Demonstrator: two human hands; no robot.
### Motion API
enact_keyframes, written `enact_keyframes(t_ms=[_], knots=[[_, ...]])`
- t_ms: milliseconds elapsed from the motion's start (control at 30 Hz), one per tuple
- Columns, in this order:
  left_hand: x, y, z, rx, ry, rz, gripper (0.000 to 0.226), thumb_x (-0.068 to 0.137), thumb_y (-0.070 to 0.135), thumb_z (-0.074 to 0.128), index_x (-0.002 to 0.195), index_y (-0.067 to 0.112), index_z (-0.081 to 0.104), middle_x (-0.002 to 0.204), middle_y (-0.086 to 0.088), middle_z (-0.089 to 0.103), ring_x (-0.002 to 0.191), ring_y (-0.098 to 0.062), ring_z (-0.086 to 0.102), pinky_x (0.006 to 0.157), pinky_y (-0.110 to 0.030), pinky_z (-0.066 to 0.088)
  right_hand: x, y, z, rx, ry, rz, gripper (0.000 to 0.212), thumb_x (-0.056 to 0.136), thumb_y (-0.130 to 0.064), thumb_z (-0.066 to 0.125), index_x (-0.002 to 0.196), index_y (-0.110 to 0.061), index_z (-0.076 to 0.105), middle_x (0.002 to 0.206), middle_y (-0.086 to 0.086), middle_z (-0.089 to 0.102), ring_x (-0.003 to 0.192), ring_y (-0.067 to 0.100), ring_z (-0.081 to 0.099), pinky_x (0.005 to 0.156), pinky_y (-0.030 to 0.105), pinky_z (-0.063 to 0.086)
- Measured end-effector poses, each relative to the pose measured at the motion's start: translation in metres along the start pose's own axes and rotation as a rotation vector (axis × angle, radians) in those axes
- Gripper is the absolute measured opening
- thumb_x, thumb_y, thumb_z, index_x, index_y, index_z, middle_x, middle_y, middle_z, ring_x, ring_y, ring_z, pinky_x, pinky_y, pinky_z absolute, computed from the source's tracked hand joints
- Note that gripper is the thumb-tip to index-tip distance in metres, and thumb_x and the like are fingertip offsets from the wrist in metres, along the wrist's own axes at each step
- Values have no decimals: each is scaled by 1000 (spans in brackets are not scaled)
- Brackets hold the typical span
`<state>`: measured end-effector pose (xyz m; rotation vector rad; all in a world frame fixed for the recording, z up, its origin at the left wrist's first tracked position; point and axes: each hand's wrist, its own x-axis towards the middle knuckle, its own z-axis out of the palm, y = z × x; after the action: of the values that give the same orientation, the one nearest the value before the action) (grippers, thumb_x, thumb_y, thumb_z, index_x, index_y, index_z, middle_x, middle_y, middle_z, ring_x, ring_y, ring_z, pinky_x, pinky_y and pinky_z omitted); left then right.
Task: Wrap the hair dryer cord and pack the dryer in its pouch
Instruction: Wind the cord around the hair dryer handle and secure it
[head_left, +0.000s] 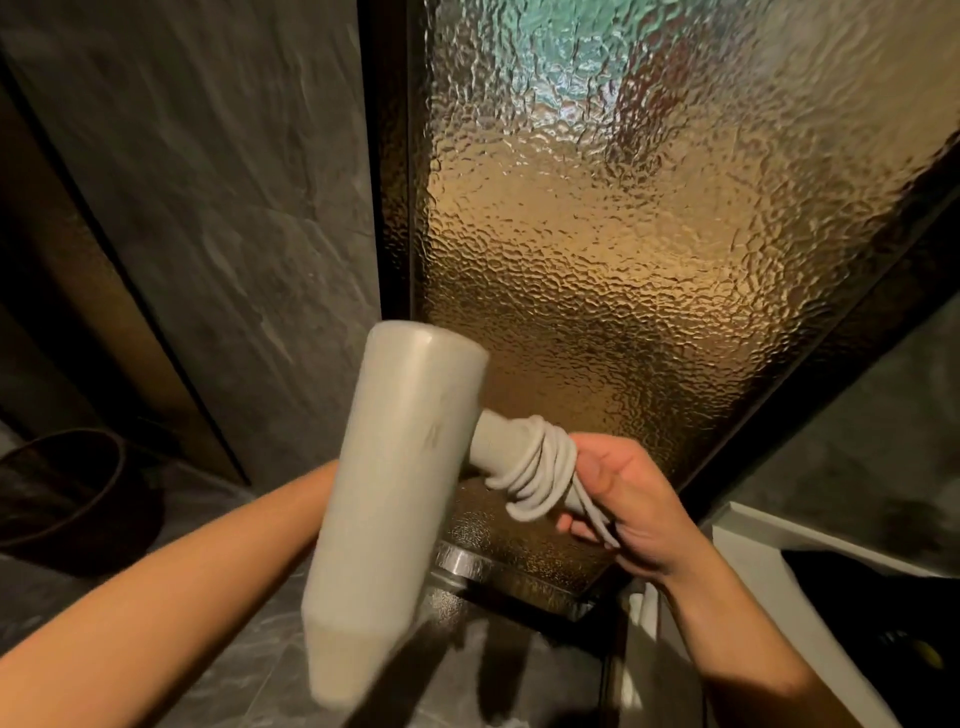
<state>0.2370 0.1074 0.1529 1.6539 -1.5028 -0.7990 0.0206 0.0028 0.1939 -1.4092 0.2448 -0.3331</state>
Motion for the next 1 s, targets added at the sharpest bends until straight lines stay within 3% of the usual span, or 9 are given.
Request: enact_keyframes(t_ms=[67,133,233,400,500,633,733,833,1000], knots=[[-14,-1,24,-98,116,-12,52,88,43,55,86,-6,74,71,-12,64,60,-14,55,57,-19,43,2,-1,2,69,145,-14,58,73,-61,80,100,-9,78,64,13,67,45,8,61,36,13,44],[-23,3,34,-151,86,-41,44,101,35,50,89,-2,72,78,-9,65,69,-14,56,69,-20,48,7,3,2,28,333,-34,50,81,-54,74,93,-5,77,59,12,64,42,9,53,36,15,40],[-34,6,33,155,86,-45,35,103,40,43,88,22,69,74,-6,66,67,-13,57,71,-35,47,15,10,2,-221,602,5,47,89,-47,68,79,-1,74,56,8,65,45,11,52,44,20,39],[-45,23,19,714,64,-8,28,101,45,38,91,25,55,84,0,68,77,-22,66,67,-39,53,22,29,-6,-699,799,135,39,88,-50,70,71,-15,68,62,-2,67,57,13,60,48,25,40],[-42,40,-8,964,81,89,21,98,46,46,91,27,52,90,2,68,80,-24,67,66,-39,54,20,40,-8,-906,744,234,40,87,-56,66,80,-17,64,72,-1,68,64,14,61,49,29,37],[-22,59,-35,1155,80,230,16,92,40,59,87,26,53,83,4,63,75,-22,67,55,-35,49,15,41,-4,-991,575,286,36,89,-55,65,80,-21,58,73,-5,65,62,10,59,46,27,34],[-6,72,-54,1216,114,352,24,91,48,52,82,26,50,77,3,61,74,-23,66,51,-34,43,12,41,-7,-1033,397,244,36,88,-56,65,79,-22,59,69,-6,65,62,12,59,49,30,37],[5,87,-70,1126,123,416,48,87,64,35,82,21,55,79,1,63,76,-25,65,51,-34,41,6,38,-13,-917,232,202,43,84,-61,65,73,-20,61,60,-6,60,54,11,51,54,34,36],[25,72,-71,810,-1,405,53,85,70,47,78,19,58,71,3,61,67,-20,58,56,-42,49,-8,20,-14,-438,-32,122,49,83,-57,73,80,-8,67,68,12,67,59,21,62,58,35,46]])
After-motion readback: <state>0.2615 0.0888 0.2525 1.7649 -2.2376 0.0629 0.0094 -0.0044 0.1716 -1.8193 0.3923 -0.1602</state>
